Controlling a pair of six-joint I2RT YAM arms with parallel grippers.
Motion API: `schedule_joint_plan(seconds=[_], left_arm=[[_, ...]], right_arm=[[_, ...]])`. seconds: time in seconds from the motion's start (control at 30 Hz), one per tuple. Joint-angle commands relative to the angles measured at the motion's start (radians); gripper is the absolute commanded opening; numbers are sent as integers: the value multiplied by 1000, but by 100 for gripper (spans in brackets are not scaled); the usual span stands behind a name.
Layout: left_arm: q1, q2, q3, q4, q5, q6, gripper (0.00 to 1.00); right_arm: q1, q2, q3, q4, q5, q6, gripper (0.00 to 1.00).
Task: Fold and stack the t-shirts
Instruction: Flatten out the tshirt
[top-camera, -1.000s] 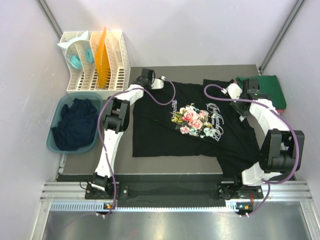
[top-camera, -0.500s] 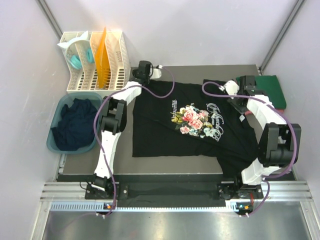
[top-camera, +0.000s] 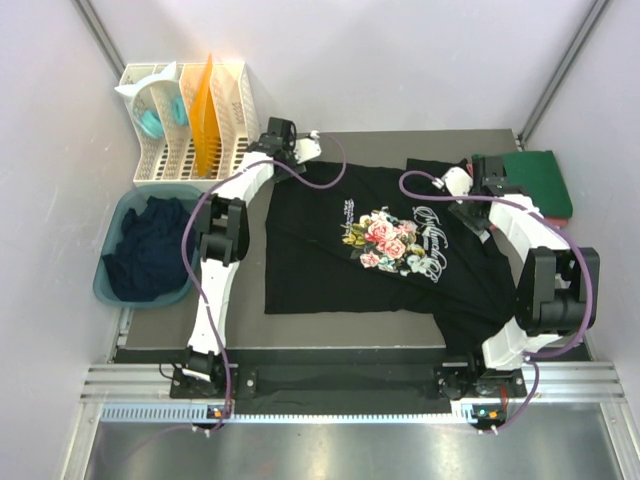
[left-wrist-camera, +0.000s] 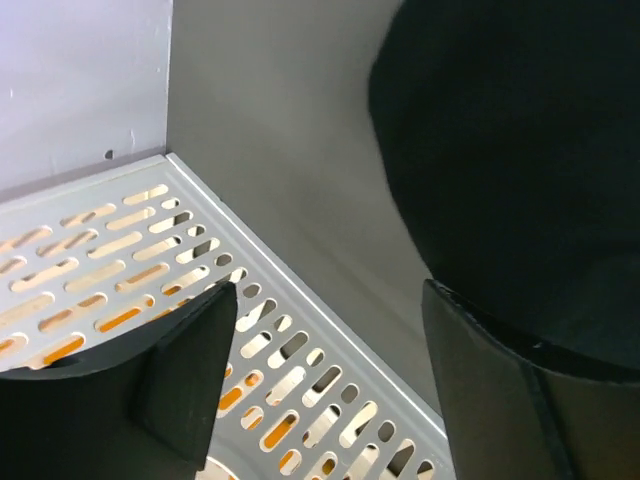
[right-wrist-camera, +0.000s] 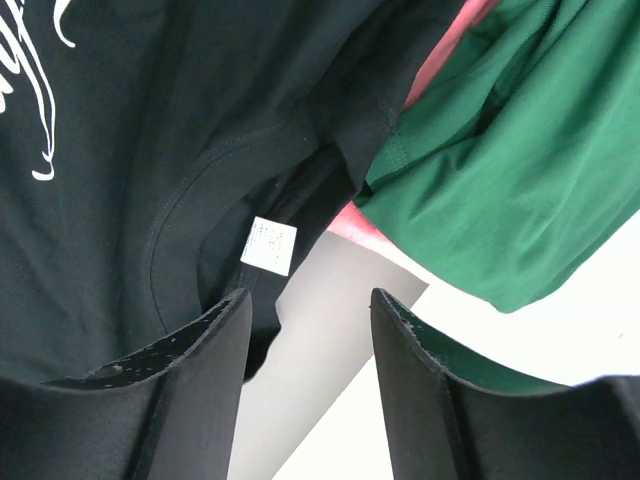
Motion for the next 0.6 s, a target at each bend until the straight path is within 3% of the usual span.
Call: schedule_joint_plan(seconds=[0.0,0.2,0.4,0.57], left_arm=[[55,-38,66,-126,207,-152,82],[102,-25,103,-267,382,-255,80],[156,-15,106,-214,491,-436,81],[158,8,103,-237,562,-447,80]], right_arm=[[8,-54,-3,27,7,12,53],[10,-53,7,22,8,14,54],[11,-50,17,22,13,17,55],[16,-47,24,21,19,17,55]])
